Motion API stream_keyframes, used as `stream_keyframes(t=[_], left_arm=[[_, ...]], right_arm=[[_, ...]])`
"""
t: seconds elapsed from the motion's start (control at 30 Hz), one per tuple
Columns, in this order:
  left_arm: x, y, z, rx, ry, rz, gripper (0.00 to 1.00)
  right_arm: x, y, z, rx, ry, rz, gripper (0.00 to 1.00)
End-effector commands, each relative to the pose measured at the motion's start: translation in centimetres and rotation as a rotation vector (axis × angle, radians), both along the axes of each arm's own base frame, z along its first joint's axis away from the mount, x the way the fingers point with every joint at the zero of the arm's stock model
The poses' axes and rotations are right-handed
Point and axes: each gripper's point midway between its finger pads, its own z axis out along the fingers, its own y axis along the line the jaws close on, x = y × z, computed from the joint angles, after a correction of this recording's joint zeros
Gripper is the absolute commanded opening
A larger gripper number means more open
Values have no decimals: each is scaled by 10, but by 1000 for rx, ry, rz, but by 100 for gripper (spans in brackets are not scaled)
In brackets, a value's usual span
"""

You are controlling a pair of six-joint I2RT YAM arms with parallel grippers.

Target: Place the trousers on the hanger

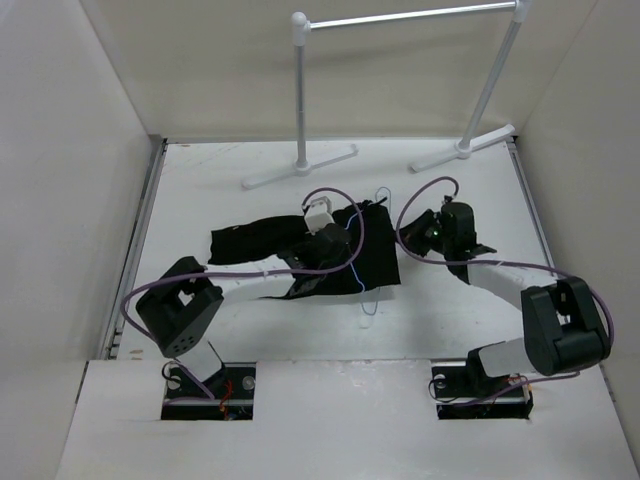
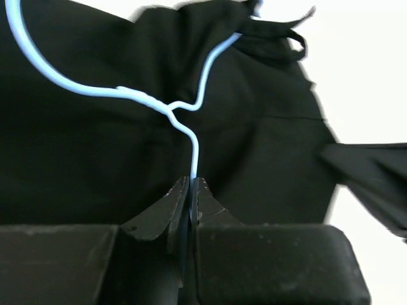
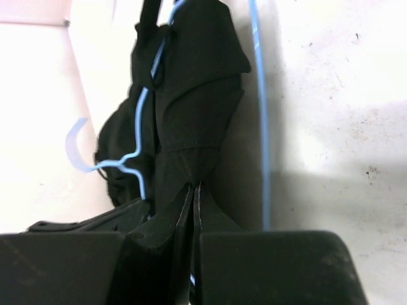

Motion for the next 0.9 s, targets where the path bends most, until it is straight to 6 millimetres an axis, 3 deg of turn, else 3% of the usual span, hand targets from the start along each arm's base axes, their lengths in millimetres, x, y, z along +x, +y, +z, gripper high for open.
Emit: stream_keyframes(t=[0.0,0.23,0.37,0.47,0.6,0.7,0.77,0.87], left_arm=[[7,34,11,57,-60,66,0],[12,101,17,99,-72,185,0],[14,115,24,130,-88,206,0],[12,101,14,167,-74,171,0],[3,60,10,190,-88,104,0],[-4,39,-5,212,-70,64,0],[-5,36,-13,221,-62,72,0],[-5,40,-21,231,-52,107,0]], right_arm=[[5,-12,12,8,-12,-34,5],[-12,-32,-7,-43,37,-64,5],[-22,-33,-15,-41,49,-65,4],[-22,-29,-1,-8,-1,-57,5],[-20,-22,30,30,-73,-45,5],[-21,-21,55,58,-126,-32,5],[-19,-30,68,64,-149,-50,5],[-18,-45,66,41,-138,-85,5]])
